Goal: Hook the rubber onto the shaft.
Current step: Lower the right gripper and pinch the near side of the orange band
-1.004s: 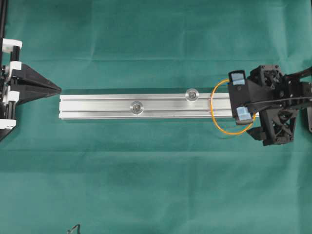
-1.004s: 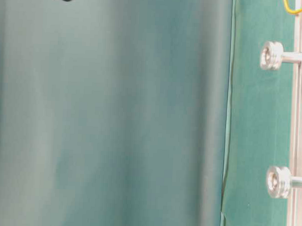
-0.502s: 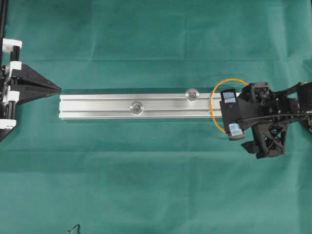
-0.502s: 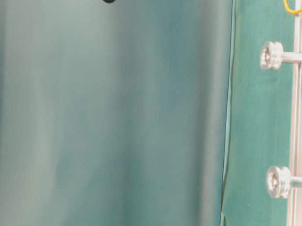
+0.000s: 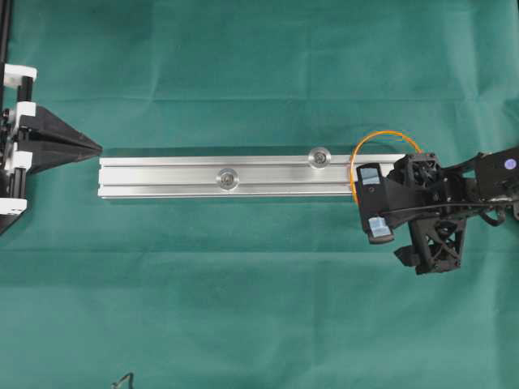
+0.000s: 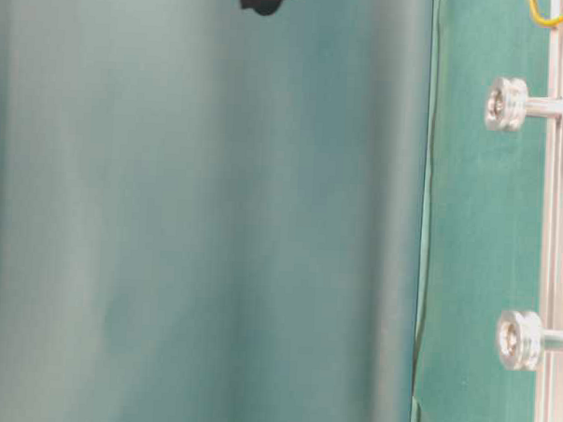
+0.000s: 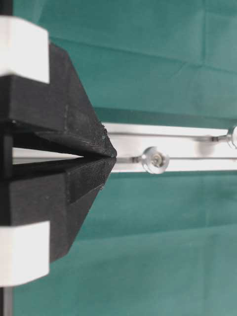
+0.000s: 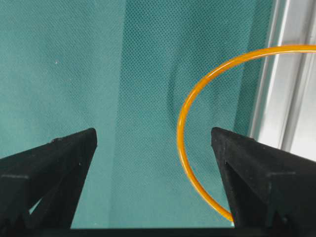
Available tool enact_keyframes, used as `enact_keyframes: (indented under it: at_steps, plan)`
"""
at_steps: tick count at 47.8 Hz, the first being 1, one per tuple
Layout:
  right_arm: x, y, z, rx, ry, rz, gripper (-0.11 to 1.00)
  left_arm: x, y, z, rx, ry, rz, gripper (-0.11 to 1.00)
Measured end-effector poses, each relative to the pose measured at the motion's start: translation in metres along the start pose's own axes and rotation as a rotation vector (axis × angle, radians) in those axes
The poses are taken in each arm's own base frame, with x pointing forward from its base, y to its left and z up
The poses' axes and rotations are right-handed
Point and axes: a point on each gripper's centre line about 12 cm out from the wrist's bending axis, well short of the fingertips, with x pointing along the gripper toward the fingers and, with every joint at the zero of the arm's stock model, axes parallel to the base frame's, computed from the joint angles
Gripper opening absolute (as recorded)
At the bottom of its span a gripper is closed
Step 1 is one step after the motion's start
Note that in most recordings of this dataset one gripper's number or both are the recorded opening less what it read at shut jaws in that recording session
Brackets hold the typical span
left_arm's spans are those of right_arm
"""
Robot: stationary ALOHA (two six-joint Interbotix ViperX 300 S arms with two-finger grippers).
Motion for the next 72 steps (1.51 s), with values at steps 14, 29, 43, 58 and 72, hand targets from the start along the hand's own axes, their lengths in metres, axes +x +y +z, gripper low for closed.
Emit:
enact_keyframes:
  at_steps: [14, 29, 43, 58, 72]
  plan:
    - [0.008, -0.001, -0.003, 0.006, 0.003, -0.001, 0.96, 0.0, 0.0, 0.0, -0.003, 0.002, 0.0, 0.0]
    - [0.015, -0.002, -0.005, 0.009, 0.017, -0.006, 0.96, 0.0, 0.0, 0.0, -0.003, 0.0, 0.0, 0.0]
    - [0.017, -0.002, -0.005, 0.011, 0.016, -0.006, 0.94, 0.0, 0.0, 0.0, -0.004, 0.0, -0.001, 0.0]
    - [0.02, -0.003, -0.006, 0.012, 0.029, -0.009, 0.44, 0.0, 0.0, 0.0, -0.003, 0.002, 0.0, 0.0]
    - [0.02, -0.003, -0.006, 0.034, 0.029, -0.011, 0.07, 0.0, 0.0, 0.0, -0.004, 0.0, -0.001, 0.0]
